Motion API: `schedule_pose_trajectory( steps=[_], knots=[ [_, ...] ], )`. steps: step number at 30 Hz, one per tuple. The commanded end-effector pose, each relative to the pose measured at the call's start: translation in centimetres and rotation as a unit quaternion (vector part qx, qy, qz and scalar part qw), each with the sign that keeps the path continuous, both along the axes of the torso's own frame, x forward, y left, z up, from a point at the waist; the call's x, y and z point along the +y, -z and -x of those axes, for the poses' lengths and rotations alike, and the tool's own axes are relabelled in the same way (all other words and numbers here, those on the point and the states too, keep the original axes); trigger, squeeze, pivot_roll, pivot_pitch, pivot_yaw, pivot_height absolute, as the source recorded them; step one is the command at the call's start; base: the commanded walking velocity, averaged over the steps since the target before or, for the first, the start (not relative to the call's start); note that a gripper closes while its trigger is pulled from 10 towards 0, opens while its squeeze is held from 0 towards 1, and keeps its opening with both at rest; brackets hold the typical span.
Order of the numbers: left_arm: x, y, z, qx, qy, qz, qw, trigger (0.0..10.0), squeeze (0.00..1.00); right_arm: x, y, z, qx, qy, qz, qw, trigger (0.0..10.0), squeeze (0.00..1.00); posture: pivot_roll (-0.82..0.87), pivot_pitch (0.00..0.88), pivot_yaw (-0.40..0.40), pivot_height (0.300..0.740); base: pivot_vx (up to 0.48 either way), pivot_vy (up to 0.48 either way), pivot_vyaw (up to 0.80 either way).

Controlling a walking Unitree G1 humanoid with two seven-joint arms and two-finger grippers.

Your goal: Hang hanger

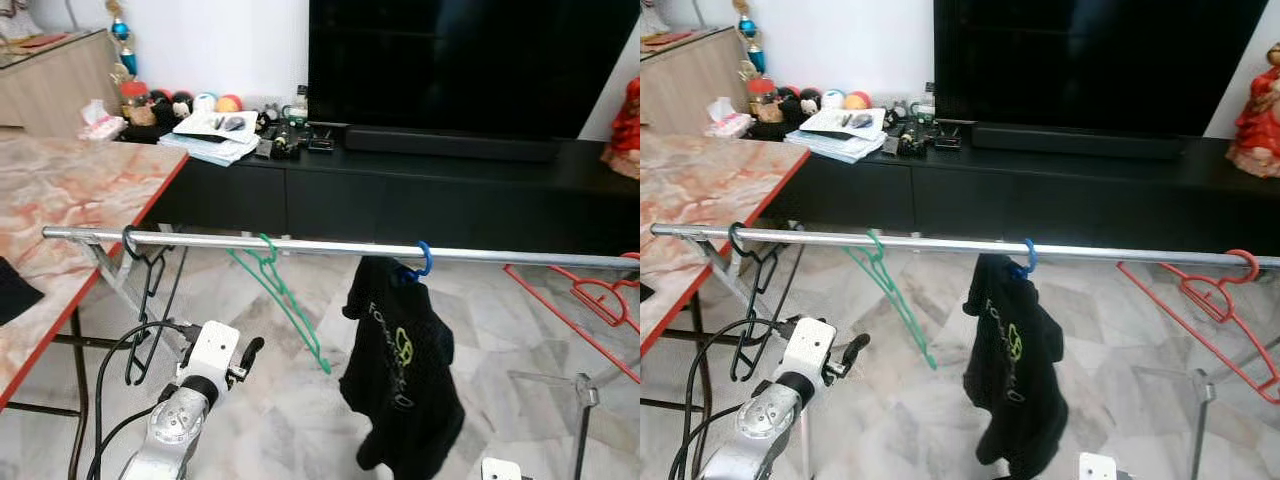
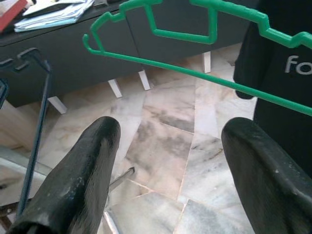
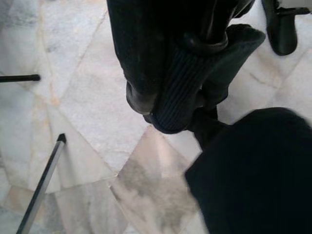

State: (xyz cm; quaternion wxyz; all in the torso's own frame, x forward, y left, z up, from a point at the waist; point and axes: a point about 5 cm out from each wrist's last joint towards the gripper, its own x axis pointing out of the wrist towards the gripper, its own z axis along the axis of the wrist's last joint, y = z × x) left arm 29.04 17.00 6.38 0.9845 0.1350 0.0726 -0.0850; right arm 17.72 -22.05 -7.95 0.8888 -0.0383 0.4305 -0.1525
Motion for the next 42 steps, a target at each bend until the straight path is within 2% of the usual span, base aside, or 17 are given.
schedule_pose_trajectory(
  steps=[1, 6, 20, 26, 29, 32, 42],
  knots=[
    [-0.06, -0.45, -0.2, -0.006, 0.0, -0.006, 1.0, 10.0, 0.0, -0.1, 0.13, 0.35, 0.0, 0.007, -0.002, 1.0, 10.0, 0.0, 0.12, 0.0, 0.036, 0.74, 0.0, -0.386, 0.0],
    [0.0, -0.62, -0.27, -0.006, -0.004, -0.004, 1.0, 10.0, 0.0, -0.15, 0.26, 0.64, 0.006, 0.006, -0.003, 1.0, 10.0, 0.0, 0.13, 0.0, 0.035, 0.74, 0.0, -0.368, 0.0],
    [0.2, -0.56, 0.01, -0.003, -0.015, 0.011, 1.0, 10.0, 0.0, -0.09, 0.38, 0.84, 0.009, 0.003, -0.011, 1.0, 10.0, 0.0, 0.14, 0.0, 0.018, 0.74, 0.0, 0.0, 0.0],
    [0.11, -0.48, 0.03, 0.003, -0.021, 0.034, 0.999, 10.0, 0.0, -0.25, 0.41, 0.93, 0.008, 0.016, -0.022, 1.0, 10.0, 0.0, 0.13, 0.0, 0.018, 0.74, 0.0, 0.15, 0.0],
    [-0.03, -0.57, 0.03, -0.001, -0.014, 0.027, 1.0, 10.0, 0.0, -0.27, 0.43, 0.99, 0.008, 0.018, -0.026, 0.999, 10.0, 0.0, 0.14, 0.0, 0.017, 0.74, 0.0, 0.32, -0.71],
    [-0.05, -0.59, 0.01, -0.002, -0.015, 0.027, 1.0, 10.0, 0.0, 0.14, 0.21, 0.36, -0.002, 0.012, -0.021, 1.0, 10.0, 0.0, 0.14, 0.0, 0.016, 0.74, 0.0, 0.0, -0.78],
    [-0.2, -0.85, 0.03, -0.008, -0.012, 0.04, 0.999, 10.0, 0.0, 0.38, 0.14, 0.13, -0.006, 0.006, -0.024, 1.0, 10.0, 0.0, 0.14, 0.0, 0.018, 0.74, 0.0, 0.0, -0.78]
  ],
)
